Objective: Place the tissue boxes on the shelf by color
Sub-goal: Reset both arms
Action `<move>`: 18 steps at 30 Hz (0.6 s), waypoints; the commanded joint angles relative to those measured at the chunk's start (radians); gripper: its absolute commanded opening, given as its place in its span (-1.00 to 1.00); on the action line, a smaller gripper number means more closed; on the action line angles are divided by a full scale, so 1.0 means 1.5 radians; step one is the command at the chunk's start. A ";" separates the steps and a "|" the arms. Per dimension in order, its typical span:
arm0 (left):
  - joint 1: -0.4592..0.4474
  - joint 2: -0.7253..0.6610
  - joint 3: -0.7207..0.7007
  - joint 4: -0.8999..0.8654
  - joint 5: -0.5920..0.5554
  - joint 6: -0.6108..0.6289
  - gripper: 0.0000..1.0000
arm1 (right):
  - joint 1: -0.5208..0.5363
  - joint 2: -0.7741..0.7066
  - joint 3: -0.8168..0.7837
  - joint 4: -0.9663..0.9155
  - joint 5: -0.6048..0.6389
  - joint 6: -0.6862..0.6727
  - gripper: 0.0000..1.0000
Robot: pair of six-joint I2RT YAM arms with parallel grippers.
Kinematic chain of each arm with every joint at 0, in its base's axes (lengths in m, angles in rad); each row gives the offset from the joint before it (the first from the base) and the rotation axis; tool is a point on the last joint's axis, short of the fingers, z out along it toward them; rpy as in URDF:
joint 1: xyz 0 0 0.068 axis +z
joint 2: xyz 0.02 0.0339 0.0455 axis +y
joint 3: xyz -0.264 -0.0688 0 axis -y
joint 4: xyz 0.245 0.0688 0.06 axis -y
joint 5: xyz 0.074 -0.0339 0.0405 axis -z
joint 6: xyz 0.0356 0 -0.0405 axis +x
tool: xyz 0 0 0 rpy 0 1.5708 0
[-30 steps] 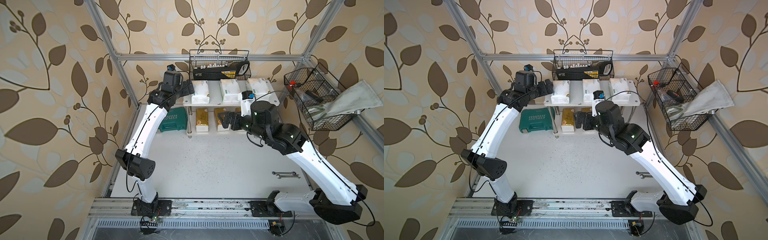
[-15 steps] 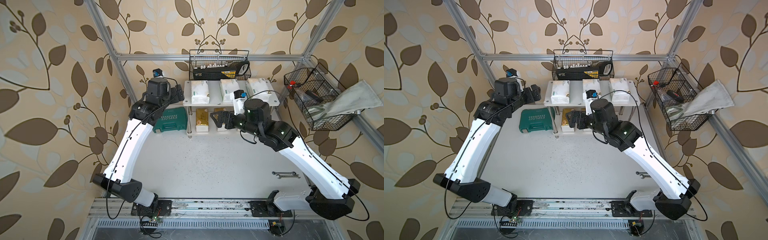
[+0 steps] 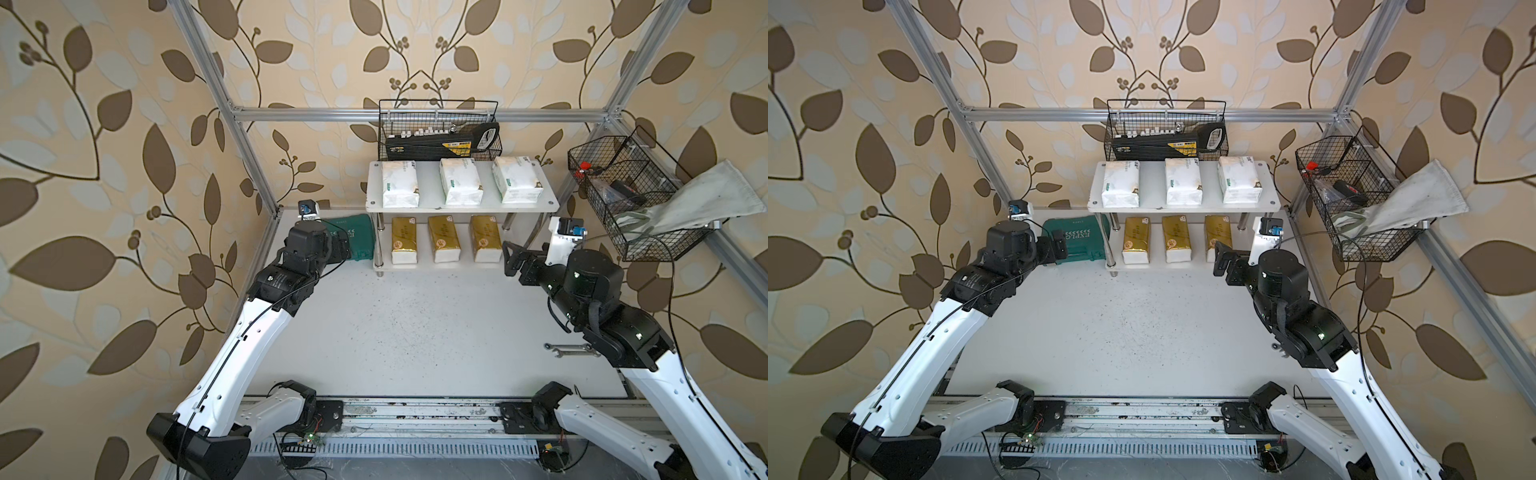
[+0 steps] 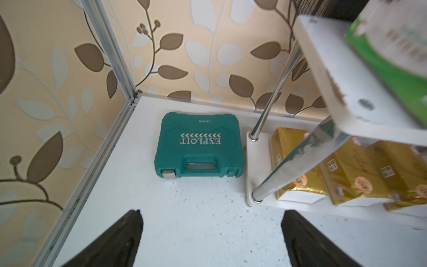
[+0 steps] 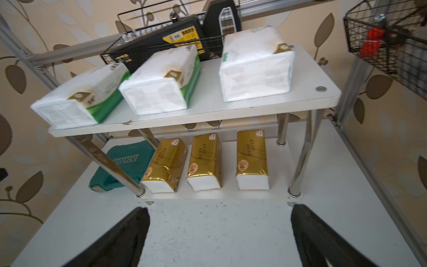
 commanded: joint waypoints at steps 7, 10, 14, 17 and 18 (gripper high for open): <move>0.004 -0.067 -0.157 0.192 -0.043 0.068 0.98 | -0.108 -0.026 -0.174 0.147 0.109 -0.060 0.98; 0.008 -0.092 -0.212 0.251 -0.060 0.111 0.98 | -0.155 -0.009 -0.231 0.192 0.104 -0.063 0.98; 0.031 -0.103 -0.277 0.311 -0.075 0.129 0.98 | -0.173 0.006 -0.307 0.291 0.154 -0.074 0.98; 0.066 -0.086 -0.321 0.356 -0.067 0.126 0.98 | -0.186 0.035 -0.331 0.324 0.188 -0.089 0.98; 0.079 -0.074 -0.332 0.366 -0.065 0.124 0.98 | -0.187 0.047 -0.338 0.336 0.211 -0.095 0.98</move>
